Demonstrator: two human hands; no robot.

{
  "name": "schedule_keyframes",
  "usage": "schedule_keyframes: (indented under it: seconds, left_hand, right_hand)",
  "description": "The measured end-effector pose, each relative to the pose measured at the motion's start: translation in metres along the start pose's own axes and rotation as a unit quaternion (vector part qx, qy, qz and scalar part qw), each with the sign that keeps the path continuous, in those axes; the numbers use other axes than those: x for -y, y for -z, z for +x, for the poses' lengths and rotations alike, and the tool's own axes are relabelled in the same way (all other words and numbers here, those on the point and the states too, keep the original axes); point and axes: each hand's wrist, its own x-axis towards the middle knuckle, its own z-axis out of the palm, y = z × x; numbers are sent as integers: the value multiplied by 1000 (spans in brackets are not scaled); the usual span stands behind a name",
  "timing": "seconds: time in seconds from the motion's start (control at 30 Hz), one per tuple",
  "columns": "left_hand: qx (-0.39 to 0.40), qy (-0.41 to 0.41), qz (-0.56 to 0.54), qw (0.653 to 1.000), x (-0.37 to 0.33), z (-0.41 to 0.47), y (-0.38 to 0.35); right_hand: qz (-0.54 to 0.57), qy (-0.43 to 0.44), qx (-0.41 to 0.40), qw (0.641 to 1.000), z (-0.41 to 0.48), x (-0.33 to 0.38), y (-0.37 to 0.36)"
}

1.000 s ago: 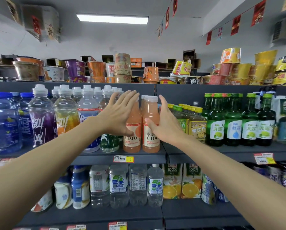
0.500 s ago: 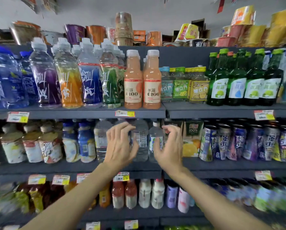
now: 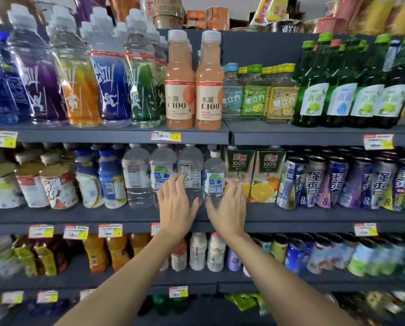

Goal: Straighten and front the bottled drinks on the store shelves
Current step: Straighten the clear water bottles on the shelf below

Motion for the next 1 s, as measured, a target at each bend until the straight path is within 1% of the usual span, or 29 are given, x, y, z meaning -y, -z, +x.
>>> schedule_keyframes:
  seconds: [0.13,0.23,0.33,0.47,0.57,0.73,0.9,1.0]
  left_hand:
    - [45,-9,75,996,4,10,-13]
    - [51,-16,109,993,6,17,-22]
    - [56,-26,150,987,8,30,-28]
    - [87,-12,199,976,5,47,-33]
    - [93,-4,219,971,4,55,-36]
    - [85,5,218,972,4,61,-42]
    - [67,9,191,979,-1,59,-49]
    - [42,5,173,984,-3,56,-49]
  right_hand:
    - [5,-20,-6,1000,10,-2,-7]
    - [10,-25,-3,1000,18,0,-13]
    - [12,-52,0,999,28,4,-15]
    - [-5,-88,15,996,38,8,-15]
    - [-22,-103,19,994,43,9,-14]
    - [-51,-120,30,991,48,7,-15]
    - [-73,-111,19,991,49,7,-12]
    - [-67,-98,9,993,46,3,-7]
